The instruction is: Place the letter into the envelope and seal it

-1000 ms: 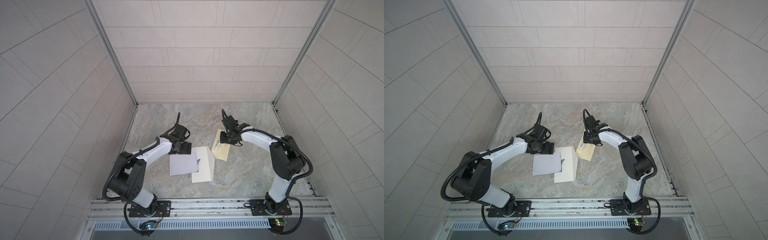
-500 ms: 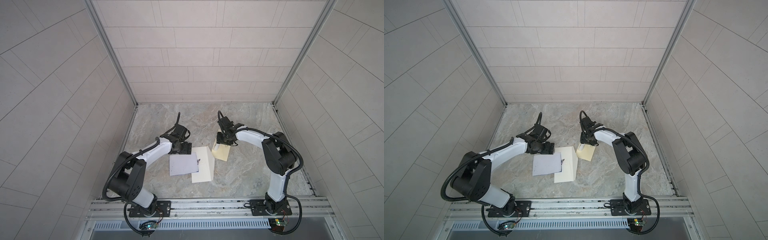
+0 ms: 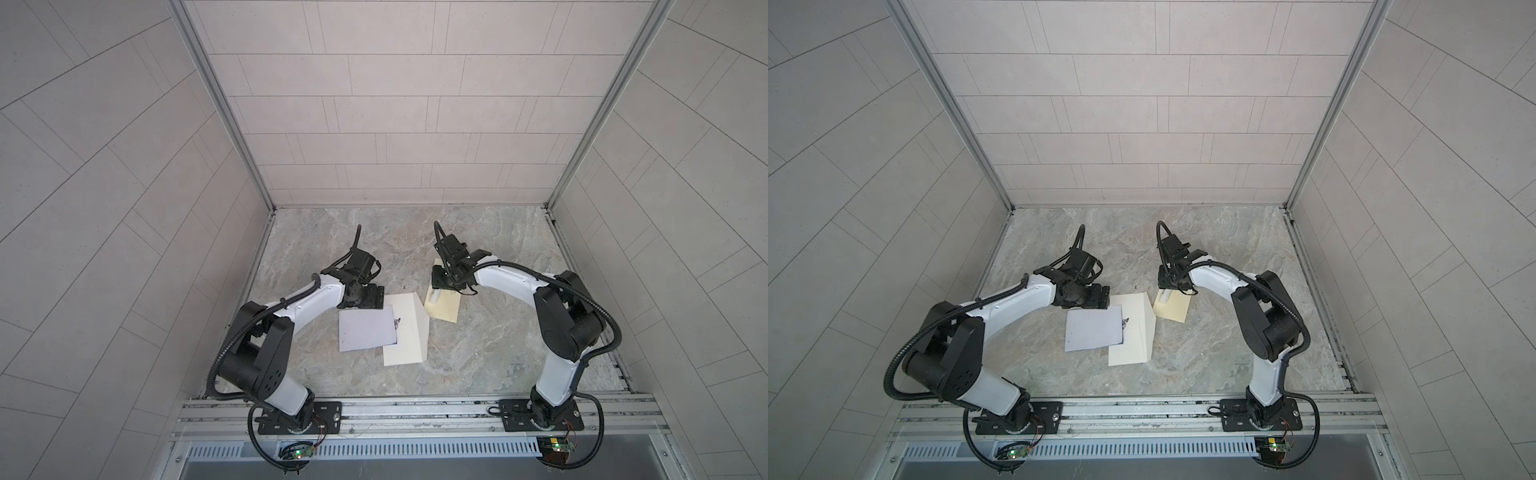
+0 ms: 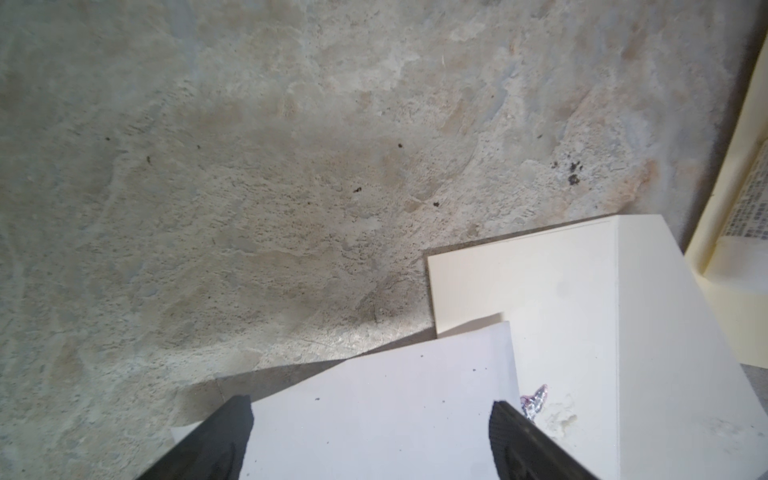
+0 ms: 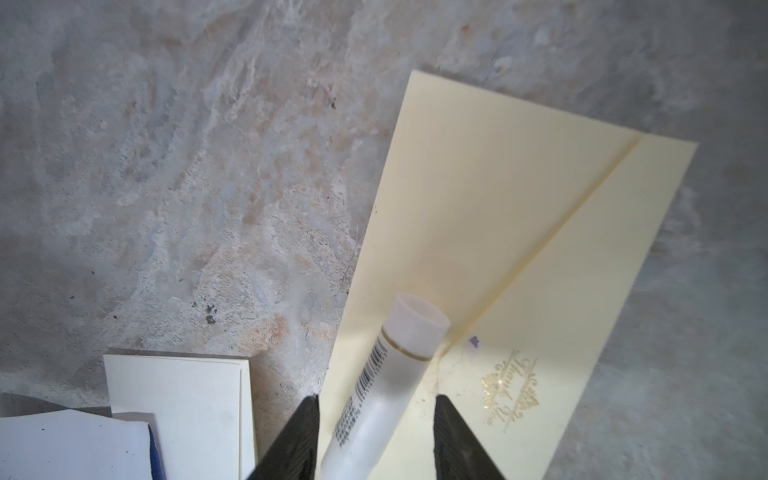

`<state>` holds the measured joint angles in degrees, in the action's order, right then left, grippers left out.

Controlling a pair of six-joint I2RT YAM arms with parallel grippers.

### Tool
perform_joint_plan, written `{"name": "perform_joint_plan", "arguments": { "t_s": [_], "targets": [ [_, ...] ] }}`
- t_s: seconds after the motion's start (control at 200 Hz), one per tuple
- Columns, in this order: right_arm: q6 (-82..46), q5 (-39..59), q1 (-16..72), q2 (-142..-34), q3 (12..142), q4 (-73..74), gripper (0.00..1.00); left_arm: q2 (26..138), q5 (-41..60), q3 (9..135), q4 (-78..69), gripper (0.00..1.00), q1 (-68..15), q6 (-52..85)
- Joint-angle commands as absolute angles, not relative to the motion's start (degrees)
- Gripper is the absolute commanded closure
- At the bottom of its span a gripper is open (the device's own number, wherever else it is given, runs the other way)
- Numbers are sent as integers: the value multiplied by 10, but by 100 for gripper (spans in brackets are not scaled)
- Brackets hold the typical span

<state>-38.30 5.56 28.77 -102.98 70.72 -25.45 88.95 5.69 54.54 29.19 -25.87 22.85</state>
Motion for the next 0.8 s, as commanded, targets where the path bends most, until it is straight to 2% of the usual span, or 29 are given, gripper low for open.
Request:
{"name": "perform_joint_plan", "arguments": {
  "t_s": [0.0, 0.085, 0.17, 0.47, 0.796],
  "targets": [
    [-398, 16, 277, -1000, 686, -255, 60, 895, 62, 562, 293, 4, -258, 222],
    [-419, 4, 264, -994, 672, -259, 80, 897, 63, 562, 294, 4, -258, 223],
    [-424, 15, 251, -1000, 665, -258, 89, 898, 64, 561, 293, 5, -258, 223],
    [-409, 84, 247, -1047, 674, -221, 90, 896, 60, 559, 294, 5, -258, 223],
    [-434, 82, 246, -1105, 690, -236, 91, 894, 56, 558, 297, 5, -258, 222]
  ]
}}
